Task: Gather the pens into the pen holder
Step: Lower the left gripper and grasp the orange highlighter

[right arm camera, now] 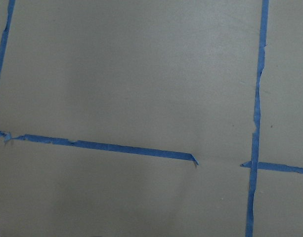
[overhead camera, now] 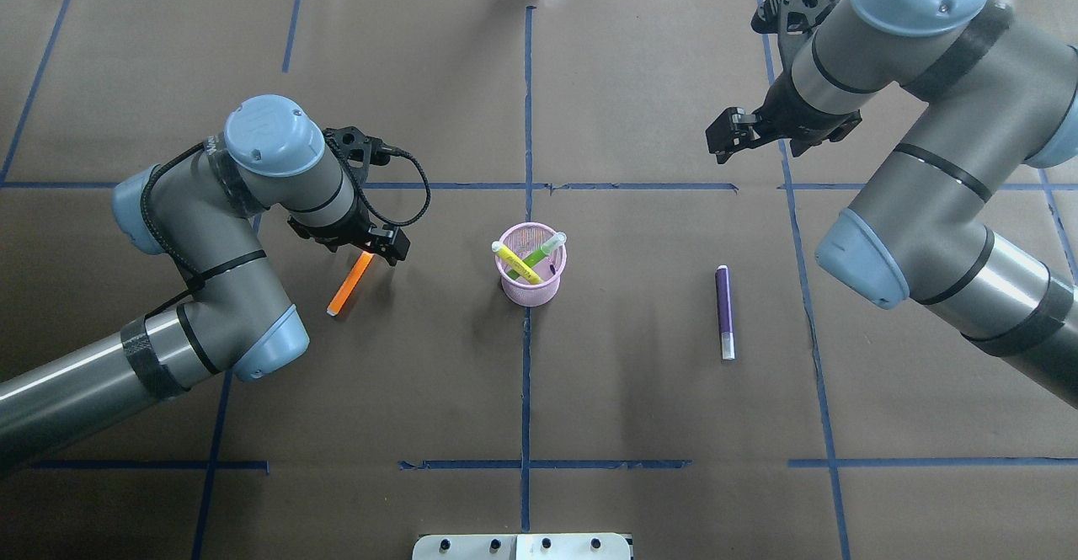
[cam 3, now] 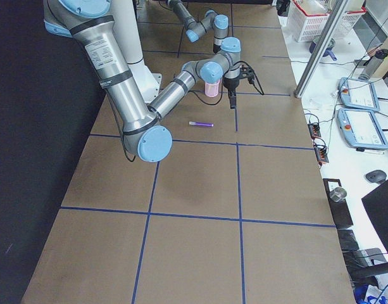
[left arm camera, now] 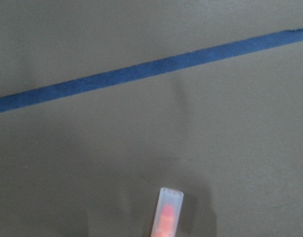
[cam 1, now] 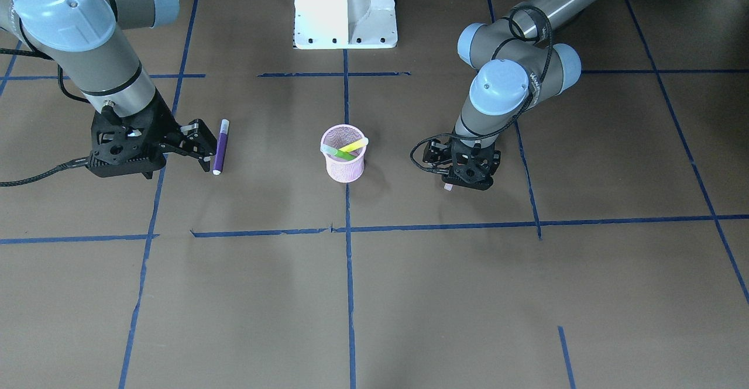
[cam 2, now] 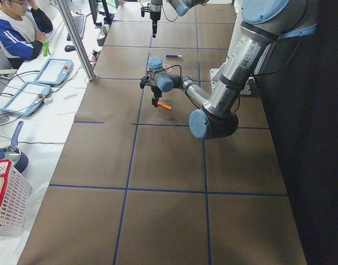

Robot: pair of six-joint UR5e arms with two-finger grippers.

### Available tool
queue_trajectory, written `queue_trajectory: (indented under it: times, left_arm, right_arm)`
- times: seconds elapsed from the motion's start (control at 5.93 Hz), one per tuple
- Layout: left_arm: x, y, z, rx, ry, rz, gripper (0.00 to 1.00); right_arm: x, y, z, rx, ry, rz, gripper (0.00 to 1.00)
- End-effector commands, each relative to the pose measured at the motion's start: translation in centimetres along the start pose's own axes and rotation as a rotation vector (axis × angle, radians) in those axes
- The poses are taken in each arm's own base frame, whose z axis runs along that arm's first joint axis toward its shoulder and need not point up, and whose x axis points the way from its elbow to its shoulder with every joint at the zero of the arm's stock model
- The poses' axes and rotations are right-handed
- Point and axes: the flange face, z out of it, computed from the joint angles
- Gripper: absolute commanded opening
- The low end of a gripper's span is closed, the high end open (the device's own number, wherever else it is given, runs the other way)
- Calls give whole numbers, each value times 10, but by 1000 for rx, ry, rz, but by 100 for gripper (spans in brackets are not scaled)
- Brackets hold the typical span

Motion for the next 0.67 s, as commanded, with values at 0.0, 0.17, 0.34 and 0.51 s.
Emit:
queue_trajectory:
  times: [0.0, 0.17, 0.34, 0.51]
  left_arm:
    - [0, 0, 2, -2, -2, -4, 86]
    - [0, 0, 1, 1, -1, -7, 79]
    - [0, 0, 1, 4, -5, -8, 70]
    - [-1, 1, 2, 3, -7, -8, 68]
  right_arm:
    - [0, 0, 0, 0, -1, 0, 100]
    - [0, 0, 0, 2, -1, -1, 100]
    - [-1, 0, -1, 2, -2, -2, 100]
    - [-1, 0, -1, 1, -3, -2, 100]
